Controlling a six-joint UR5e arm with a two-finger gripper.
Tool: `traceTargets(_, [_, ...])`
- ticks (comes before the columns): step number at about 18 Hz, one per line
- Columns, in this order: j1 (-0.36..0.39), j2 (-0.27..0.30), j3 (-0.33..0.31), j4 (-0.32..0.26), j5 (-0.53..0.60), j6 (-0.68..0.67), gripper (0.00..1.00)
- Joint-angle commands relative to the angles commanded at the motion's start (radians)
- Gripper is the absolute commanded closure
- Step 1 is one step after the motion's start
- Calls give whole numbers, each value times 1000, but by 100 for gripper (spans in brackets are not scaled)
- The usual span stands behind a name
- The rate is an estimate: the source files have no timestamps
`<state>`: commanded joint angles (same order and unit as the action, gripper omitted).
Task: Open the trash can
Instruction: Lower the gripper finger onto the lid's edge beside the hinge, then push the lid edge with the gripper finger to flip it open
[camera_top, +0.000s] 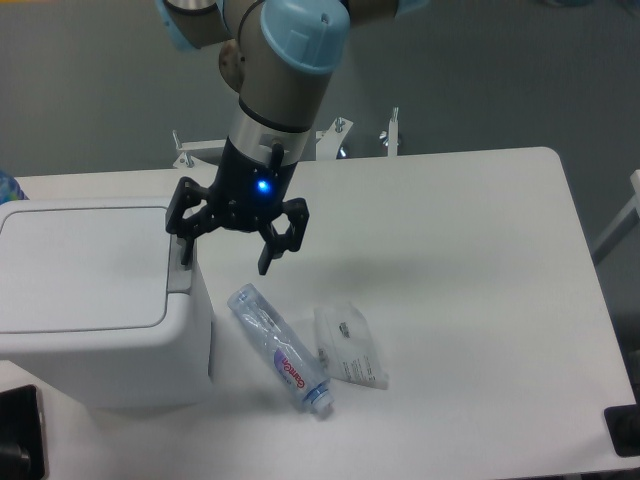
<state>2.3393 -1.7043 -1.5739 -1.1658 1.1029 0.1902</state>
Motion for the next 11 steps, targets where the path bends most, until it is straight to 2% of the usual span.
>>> traceTargets(11, [0,-6,2,0,2,2,0])
